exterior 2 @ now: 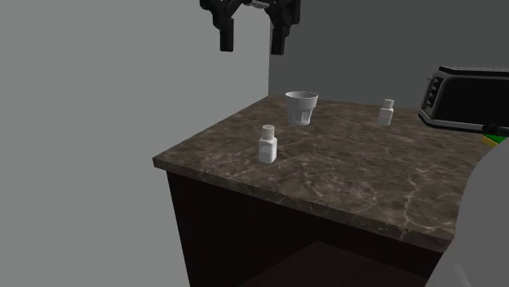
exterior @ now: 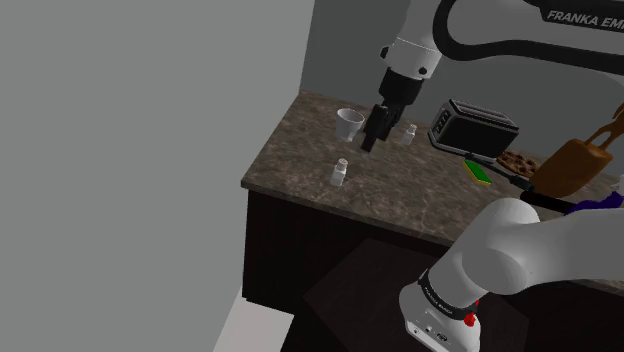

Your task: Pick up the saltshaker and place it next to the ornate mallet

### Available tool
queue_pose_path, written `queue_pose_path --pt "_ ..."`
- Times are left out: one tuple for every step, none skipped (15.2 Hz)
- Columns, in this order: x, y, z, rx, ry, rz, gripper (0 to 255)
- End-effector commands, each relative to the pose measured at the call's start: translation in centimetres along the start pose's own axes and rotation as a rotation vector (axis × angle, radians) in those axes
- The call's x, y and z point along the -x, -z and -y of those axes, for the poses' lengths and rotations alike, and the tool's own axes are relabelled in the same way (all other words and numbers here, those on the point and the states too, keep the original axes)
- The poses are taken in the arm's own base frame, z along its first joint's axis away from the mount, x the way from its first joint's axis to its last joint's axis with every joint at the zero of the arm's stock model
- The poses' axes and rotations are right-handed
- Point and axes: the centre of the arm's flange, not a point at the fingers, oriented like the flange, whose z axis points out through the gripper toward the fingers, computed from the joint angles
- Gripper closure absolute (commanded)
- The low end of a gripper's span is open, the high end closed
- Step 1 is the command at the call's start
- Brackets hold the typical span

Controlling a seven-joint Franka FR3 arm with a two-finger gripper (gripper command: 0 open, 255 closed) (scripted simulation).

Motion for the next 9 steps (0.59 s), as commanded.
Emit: queue_pose_path --pt "0.0 0.0 0.0 0.0 0.0 0.0 0" --pt "-0.6 -0.8 -0.8 0.003 -0.004 -0.001 0" --pt "-1.2 -1.7 -1.5 0.007 -0.007 -0.001 0" --pt "-1.8 -2.5 -2.3 0.01 -0.011 -0.002 0" --pt "-2.4 -3.4 -3.1 0.014 -0.014 -0.003 0" --pt "-3.0 -4.2 -3.9 0.017 -0.018 -0.003 0" --pt "-3.5 -5.0 -4.6 0.021 -0.021 -0.004 0" --pt "-4.1 -5.8 -5.4 0.024 -0.025 -0.004 0" --pt "-4.7 -6.7 -6.2 0.028 -0.028 -0.005 0"
